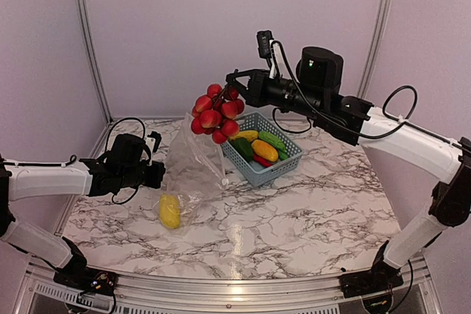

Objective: Open the zip-top bag and remove the fake food
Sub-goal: Place the fake fruit in the bin.

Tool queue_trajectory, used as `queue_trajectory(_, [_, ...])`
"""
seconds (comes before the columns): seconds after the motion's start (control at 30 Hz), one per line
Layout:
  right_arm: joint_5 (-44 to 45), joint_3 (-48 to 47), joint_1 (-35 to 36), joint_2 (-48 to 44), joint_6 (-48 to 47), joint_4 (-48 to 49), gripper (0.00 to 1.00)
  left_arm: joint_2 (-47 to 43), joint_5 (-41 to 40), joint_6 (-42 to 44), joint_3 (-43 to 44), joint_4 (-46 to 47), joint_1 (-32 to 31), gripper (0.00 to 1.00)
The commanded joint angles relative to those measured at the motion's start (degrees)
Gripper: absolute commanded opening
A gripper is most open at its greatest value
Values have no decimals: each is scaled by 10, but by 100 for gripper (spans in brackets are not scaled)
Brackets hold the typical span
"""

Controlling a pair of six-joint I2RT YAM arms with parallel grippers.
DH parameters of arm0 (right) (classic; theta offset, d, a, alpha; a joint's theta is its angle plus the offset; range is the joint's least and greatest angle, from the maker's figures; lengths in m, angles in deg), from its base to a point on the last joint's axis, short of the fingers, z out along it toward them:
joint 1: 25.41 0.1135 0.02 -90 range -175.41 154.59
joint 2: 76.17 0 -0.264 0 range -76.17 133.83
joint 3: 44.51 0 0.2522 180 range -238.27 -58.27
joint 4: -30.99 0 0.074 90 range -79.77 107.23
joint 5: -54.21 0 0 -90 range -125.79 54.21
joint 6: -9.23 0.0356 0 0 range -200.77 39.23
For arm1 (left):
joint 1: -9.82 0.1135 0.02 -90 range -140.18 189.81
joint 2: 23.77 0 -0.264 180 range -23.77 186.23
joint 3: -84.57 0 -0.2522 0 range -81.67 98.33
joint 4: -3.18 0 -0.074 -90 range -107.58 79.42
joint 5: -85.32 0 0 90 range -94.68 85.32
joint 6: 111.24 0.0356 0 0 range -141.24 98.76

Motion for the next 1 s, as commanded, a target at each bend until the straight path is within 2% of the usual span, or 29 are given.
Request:
queue_trajectory(0.0, [38, -36, -4, -23, -24, -18, 0, -16, -7, -2, -8, -8, -1, 0])
queue_trajectory(0.17, [84, -50, -26, -18, -39, -80, 0, -23, -4, 0, -10, -6, -1, 0])
queue_trajectory(0.37, [130, -43, -83, 0, -48, -141, 0, -33, 2, 4, -10, 9, -1, 0])
queue_trajectory(0.63, [128, -13, -140, 53, -52, -129, 0, -41, 6, 10, -9, 8, -1, 0])
queue_trajectory(0.97, [138, -45, -154, 154, -54, -162, 0, -73, 15, 22, -25, 25, -1, 0])
